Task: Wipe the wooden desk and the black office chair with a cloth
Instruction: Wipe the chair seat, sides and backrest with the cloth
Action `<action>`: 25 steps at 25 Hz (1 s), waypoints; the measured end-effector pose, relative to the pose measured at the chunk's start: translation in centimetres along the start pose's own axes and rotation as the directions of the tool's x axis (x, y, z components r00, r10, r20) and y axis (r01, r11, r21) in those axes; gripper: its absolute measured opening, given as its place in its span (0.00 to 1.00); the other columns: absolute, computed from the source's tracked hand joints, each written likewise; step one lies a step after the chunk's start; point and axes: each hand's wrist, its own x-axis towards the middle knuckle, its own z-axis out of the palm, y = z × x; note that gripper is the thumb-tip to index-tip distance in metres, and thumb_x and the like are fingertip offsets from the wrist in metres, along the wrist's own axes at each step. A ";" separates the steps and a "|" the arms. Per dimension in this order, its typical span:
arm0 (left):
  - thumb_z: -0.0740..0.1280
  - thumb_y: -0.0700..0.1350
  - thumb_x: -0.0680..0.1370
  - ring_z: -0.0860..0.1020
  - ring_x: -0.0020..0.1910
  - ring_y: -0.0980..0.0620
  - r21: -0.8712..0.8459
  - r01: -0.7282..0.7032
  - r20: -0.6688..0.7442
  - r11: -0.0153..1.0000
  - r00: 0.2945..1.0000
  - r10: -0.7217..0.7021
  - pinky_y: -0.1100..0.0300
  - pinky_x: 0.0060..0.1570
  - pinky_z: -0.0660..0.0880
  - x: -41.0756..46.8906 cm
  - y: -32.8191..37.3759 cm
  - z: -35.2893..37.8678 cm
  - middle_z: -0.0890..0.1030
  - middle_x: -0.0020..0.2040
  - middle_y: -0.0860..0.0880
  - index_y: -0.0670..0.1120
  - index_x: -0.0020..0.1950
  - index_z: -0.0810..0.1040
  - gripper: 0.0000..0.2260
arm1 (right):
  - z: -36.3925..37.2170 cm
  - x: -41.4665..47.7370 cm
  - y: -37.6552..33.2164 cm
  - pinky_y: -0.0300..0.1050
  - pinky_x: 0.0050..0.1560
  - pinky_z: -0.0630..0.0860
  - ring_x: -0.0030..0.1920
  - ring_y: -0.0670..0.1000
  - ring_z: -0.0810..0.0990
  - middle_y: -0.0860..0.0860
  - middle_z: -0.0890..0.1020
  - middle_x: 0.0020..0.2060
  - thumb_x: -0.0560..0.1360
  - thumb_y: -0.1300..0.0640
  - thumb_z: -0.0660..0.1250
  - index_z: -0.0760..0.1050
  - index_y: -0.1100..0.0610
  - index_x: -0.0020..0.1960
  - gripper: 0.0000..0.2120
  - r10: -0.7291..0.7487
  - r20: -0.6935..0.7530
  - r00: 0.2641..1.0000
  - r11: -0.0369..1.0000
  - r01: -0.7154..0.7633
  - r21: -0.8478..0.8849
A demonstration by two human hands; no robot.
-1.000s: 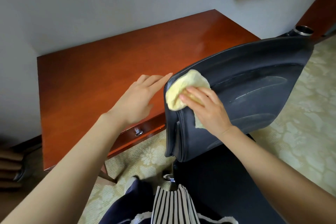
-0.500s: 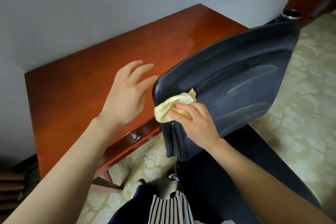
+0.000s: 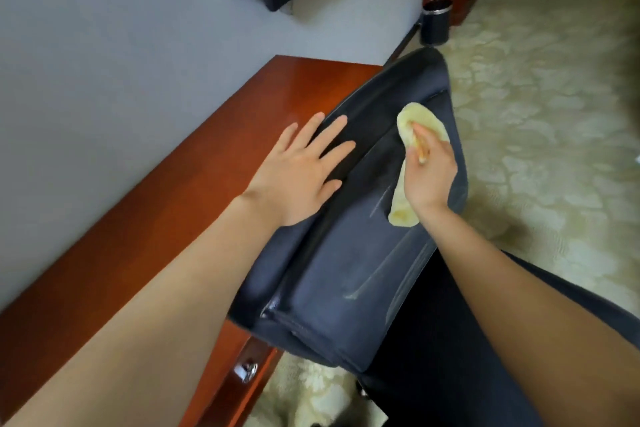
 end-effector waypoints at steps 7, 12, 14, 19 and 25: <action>0.53 0.52 0.82 0.38 0.76 0.44 -0.050 -0.081 0.070 0.995 0.994 0.085 0.41 0.71 0.53 6.3 0.4 -0.1 0.41 0.78 0.54 0.56 0.77 0.53 0.23 | 2.0 0.9 -0.4 0.40 0.64 0.63 0.64 0.55 0.70 0.54 0.75 0.61 0.78 0.63 0.60 0.72 0.54 0.67 0.18 0.302 -0.086 0.950 0.942 -0.283 0.182; 0.56 0.45 0.80 0.40 0.77 0.45 -0.075 -0.072 0.013 0.995 0.997 0.073 0.43 0.68 0.60 6.2 0.3 0.6 0.47 0.79 0.54 0.55 0.75 0.61 0.22 | 2.3 -7.6 -1.1 0.42 0.59 0.69 0.54 0.50 0.72 0.43 0.73 0.49 0.76 0.66 0.63 0.75 0.51 0.64 0.19 0.049 -0.012 0.999 0.966 -0.044 0.255; 0.56 0.47 0.79 0.40 0.77 0.45 -0.024 -0.054 0.008 0.998 0.998 0.054 0.44 0.69 0.59 6.1 0.6 0.8 0.47 0.79 0.55 0.55 0.73 0.65 0.21 | 2.5 -11.6 -1.2 0.40 0.60 0.67 0.51 0.49 0.72 0.41 0.73 0.48 0.75 0.66 0.64 0.74 0.49 0.64 0.21 -0.068 -0.006 0.998 0.962 0.068 0.264; 0.57 0.48 0.80 0.40 0.77 0.42 0.104 -0.062 0.001 0.993 0.998 0.063 0.44 0.68 0.61 6.0 0.7 1.2 0.46 0.79 0.52 0.56 0.73 0.63 0.21 | 2.2 -14.2 1.1 0.28 0.65 0.56 0.55 0.46 0.69 0.46 0.72 0.54 0.79 0.60 0.55 0.72 0.48 0.63 0.15 -0.425 0.042 0.904 0.904 0.421 0.076; 0.55 0.49 0.79 0.40 0.76 0.41 0.160 -0.052 -0.006 0.986 0.999 0.054 0.46 0.68 0.60 6.1 1.0 1.5 0.45 0.79 0.51 0.58 0.74 0.62 0.22 | 2.1 -6.2 2.2 0.36 0.54 0.72 0.51 0.48 0.79 0.47 0.83 0.47 0.77 0.55 0.64 0.81 0.49 0.51 0.09 -0.337 0.085 0.938 0.940 0.330 0.083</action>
